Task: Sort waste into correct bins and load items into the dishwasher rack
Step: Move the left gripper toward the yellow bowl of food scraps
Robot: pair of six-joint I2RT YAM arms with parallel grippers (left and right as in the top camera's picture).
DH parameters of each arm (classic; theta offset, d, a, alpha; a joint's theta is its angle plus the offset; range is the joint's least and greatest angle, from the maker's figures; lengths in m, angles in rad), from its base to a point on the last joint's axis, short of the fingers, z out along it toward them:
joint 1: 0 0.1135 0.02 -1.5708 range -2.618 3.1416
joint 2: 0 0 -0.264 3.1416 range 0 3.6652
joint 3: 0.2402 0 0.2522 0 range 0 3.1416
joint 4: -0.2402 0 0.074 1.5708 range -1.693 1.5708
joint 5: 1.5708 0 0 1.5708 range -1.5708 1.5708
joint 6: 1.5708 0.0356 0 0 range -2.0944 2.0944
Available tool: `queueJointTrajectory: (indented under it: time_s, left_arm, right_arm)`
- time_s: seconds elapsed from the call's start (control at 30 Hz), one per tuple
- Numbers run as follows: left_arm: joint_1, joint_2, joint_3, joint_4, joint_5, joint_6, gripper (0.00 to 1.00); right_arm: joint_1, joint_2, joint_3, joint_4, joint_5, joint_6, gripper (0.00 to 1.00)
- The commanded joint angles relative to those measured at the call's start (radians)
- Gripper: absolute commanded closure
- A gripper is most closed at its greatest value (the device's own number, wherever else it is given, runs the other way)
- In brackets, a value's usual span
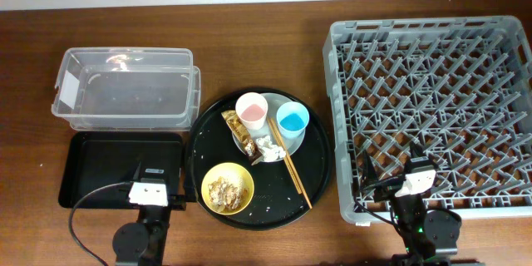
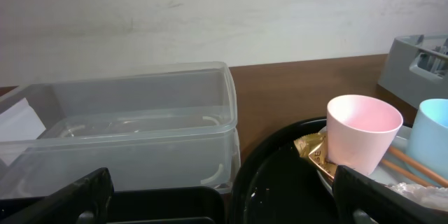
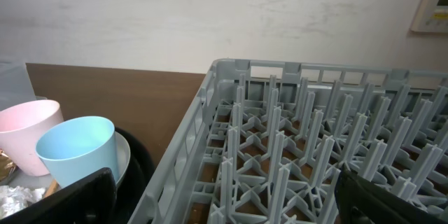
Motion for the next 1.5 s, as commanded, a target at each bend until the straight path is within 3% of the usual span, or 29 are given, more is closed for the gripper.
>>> queueJointTrajectory:
  time_s: [0.0,1.37,1.47]
  left_arm:
    - [-0.004,-0.01,-0.008,0.0,-0.007,-0.003,0.01]
    - [-0.004,-0.01,-0.008,0.0,-0.007,-0.003,0.01]
    - [-0.004,-0.01,-0.008,0.011,0.076,-0.003,0.01]
  right_arm:
    - [-0.006,-0.006,-0.005,-0.005,0.008,-0.003,0.02]
    - [-0.006,-0.006,-0.005,-0.005,0.008,-0.003,0.02]
    - [-0.006,-0.006,-0.005,-0.005,0.008,-0.003,0.02]
